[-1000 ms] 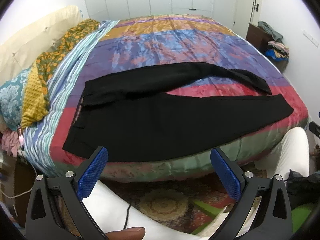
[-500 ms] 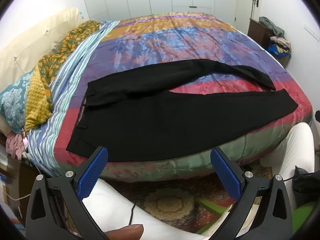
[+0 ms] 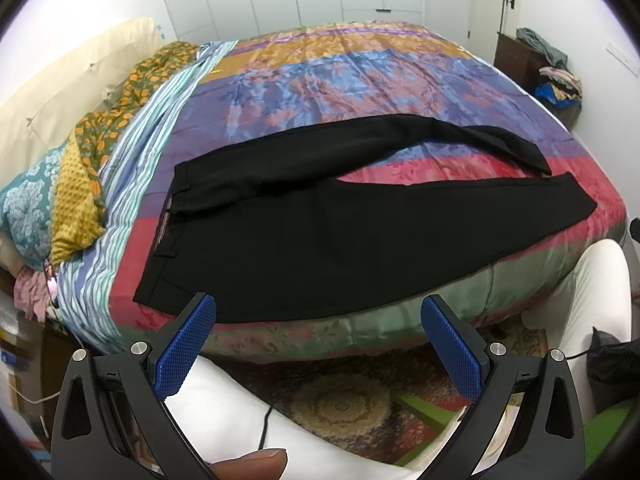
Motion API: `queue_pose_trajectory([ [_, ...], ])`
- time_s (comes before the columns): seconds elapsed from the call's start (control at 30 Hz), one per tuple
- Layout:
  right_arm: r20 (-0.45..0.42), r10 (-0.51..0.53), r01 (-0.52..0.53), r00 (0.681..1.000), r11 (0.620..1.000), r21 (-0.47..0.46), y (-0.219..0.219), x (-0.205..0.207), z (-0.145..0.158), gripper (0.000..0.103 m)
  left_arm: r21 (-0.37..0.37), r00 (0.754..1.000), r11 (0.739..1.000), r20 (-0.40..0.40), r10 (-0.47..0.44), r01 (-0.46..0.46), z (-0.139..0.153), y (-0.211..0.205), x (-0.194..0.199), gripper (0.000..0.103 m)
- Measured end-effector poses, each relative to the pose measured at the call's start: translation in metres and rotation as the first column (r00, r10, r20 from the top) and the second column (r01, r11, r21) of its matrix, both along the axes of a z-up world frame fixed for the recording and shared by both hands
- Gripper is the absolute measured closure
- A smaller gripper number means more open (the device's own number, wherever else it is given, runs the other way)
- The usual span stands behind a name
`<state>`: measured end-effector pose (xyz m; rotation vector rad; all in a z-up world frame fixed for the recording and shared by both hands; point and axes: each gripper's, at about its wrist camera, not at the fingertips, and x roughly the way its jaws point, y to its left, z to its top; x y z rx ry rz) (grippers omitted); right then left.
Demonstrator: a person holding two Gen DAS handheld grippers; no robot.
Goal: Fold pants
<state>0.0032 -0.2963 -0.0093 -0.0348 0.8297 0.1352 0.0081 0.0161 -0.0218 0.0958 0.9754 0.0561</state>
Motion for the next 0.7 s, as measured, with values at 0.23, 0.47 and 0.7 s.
queue_pose_trajectory([
  [0.23,-0.022,-0.004,0.004,1.000,1.000,-0.016,0.001,0.002,-0.002,0.000,0.001,1.000,1.000,-0.001,-0.002,0.002,0.000,-0.001,0.000,0.001],
  [0.47,-0.011,0.004,-0.004,1.000,1.000,0.003,0.001,0.002,0.001,0.000,0.008,1.000,1.000,0.017,-0.014,0.014,0.002,-0.004,-0.001,0.001],
  [0.7,0.038,0.035,-0.037,0.999,0.997,0.061,0.004,0.003,0.009,0.000,0.001,0.998,0.999,0.051,-0.034,0.034,0.009,-0.007,0.001,0.001],
])
